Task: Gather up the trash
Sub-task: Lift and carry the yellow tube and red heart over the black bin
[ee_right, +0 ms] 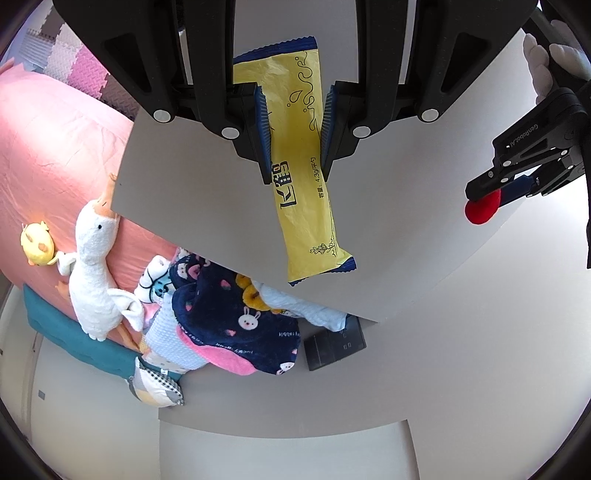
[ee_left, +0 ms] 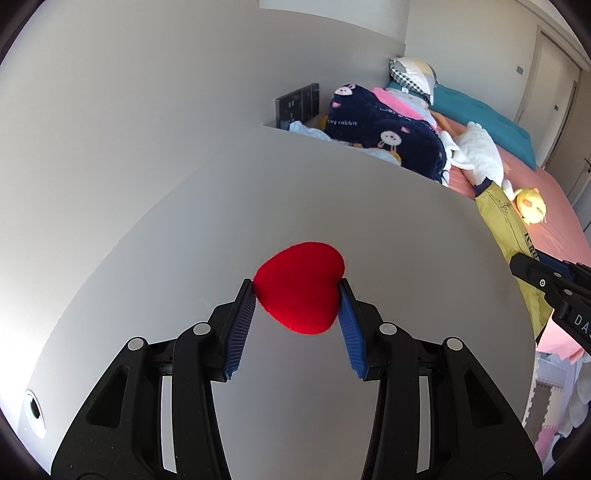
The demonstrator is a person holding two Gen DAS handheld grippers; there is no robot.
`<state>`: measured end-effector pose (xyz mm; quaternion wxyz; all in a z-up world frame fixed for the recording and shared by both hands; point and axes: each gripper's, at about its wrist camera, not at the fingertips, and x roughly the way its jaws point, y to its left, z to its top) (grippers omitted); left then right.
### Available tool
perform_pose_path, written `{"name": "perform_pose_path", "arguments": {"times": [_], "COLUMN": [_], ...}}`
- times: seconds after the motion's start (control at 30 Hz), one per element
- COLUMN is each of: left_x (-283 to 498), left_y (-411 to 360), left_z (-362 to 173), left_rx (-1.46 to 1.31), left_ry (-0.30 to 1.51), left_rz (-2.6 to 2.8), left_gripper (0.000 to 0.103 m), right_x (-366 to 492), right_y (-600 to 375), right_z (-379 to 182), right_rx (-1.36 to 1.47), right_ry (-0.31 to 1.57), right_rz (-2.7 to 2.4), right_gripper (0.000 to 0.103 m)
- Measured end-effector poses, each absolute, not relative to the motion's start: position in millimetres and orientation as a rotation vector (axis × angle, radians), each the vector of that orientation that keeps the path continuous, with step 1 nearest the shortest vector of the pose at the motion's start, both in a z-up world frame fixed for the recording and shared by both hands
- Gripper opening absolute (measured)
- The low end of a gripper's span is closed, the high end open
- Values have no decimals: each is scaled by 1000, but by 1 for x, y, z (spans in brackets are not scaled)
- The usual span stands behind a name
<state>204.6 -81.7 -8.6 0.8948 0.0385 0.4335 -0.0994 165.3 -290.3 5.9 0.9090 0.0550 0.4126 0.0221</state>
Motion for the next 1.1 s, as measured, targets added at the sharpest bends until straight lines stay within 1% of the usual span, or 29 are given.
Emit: {"name": "perform_pose_path", "arguments": {"times": [0.5,1.1], "left_x": [149,103], "left_y": [-131,-219], "left_z": [4,6], "left_rx": [84,149], "left_ry": [898,907], "left_rz": [-294,-462], "left_gripper": [44,44], "right_x": [104,41], "right_y": [-316,-385], "right_z": [19,17], "right_rx": [116,180], "right_ry": [836,822], "right_rz": [62,-15], "right_gripper": [25,25]}}
